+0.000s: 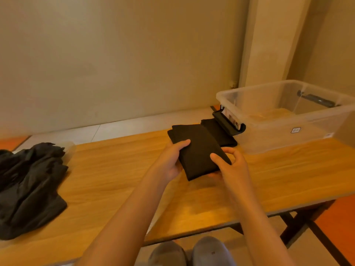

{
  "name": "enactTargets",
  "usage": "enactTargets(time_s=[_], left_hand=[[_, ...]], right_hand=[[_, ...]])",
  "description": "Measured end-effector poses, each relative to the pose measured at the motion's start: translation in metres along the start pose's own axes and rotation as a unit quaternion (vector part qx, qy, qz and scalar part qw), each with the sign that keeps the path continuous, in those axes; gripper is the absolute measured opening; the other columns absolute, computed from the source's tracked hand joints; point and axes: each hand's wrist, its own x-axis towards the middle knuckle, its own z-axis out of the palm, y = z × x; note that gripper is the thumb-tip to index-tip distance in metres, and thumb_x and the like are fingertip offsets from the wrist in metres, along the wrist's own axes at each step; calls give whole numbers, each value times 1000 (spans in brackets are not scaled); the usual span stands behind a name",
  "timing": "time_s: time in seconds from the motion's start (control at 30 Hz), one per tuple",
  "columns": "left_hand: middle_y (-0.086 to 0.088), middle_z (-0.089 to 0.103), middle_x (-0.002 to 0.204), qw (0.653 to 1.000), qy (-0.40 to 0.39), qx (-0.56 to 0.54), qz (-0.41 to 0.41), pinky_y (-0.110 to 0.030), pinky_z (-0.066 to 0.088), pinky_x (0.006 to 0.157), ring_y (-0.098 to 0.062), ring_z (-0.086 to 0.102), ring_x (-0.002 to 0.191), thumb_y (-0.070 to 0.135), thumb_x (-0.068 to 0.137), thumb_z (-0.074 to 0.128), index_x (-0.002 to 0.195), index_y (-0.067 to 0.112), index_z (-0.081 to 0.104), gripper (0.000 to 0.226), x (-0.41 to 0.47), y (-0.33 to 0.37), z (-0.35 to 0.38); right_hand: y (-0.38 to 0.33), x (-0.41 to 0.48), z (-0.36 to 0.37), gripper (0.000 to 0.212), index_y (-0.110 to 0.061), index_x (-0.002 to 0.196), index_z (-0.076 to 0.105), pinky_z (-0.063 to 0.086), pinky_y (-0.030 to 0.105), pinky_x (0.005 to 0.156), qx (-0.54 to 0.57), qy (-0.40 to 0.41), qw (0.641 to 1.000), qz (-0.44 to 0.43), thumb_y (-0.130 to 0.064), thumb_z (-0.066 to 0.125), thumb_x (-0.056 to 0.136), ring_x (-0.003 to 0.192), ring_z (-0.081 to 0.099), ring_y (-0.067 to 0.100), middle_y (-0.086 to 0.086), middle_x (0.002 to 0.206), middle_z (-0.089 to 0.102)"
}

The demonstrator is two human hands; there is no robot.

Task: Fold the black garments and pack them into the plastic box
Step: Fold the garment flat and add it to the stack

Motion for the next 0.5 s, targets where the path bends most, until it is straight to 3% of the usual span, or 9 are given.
enactTargets(time_s=[0.07, 0.17, 0.27, 0.33, 0.43, 0.5], left_hand=[[-9, 62, 121, 1000, -7, 18, -1, -37, 57, 73, -26, 63, 103, 15, 90, 64, 135, 14, 45, 49, 35, 15, 14], [-11, 60, 124, 999, -23, 28, -6, -41, 55, 82, -28, 60, 108, 13, 91, 63, 136, 14, 44, 49, 84, 27, 32], [-12, 58, 127, 999, -33, 33, -26, -47, 51, 93, -30, 58, 112, 16, 90, 64, 137, 14, 44, 51, 122, 31, 47], [-14, 61, 123, 997, -38, 30, -54, -44, 53, 85, -31, 60, 109, 18, 91, 63, 133, 10, 48, 46, 137, 28, 54], [-17, 64, 117, 995, -39, 6, -90, -40, 53, 75, -30, 64, 100, 18, 94, 57, 128, 3, 55, 37, 149, 18, 55], [-18, 63, 120, 994, -34, -2, -101, -41, 53, 75, -31, 63, 101, 15, 95, 54, 130, 2, 53, 38, 155, 13, 52]], right_hand=[[0, 34, 8, 36, -23, 121, 51, 58, 30, 71, -15, 41, 999, -14, -23, 67, 88, 103, 62, 18, 5, 123, 57], [2, 77, 18, 44, -20, 131, 48, 57, 27, 72, -3, 81, 997, -16, -19, 64, 91, 110, 59, 20, 7, 131, 53], [7, 105, 23, 45, -20, 134, 46, 56, 36, 85, -34, 113, 992, -32, -19, 62, 92, 116, 56, 21, 6, 134, 51], [13, 114, 25, 44, -22, 134, 47, 54, 32, 88, -84, 127, 987, -55, -21, 61, 92, 119, 54, 19, 4, 136, 51], [27, 118, 26, 43, -24, 134, 47, 51, 18, 73, -169, 143, 971, -88, -20, 60, 93, 112, 54, 11, 2, 136, 51], [35, 119, 27, 43, -29, 133, 46, 57, 30, 76, -209, 150, 961, -96, -21, 59, 94, 110, 58, 16, 2, 133, 53]])
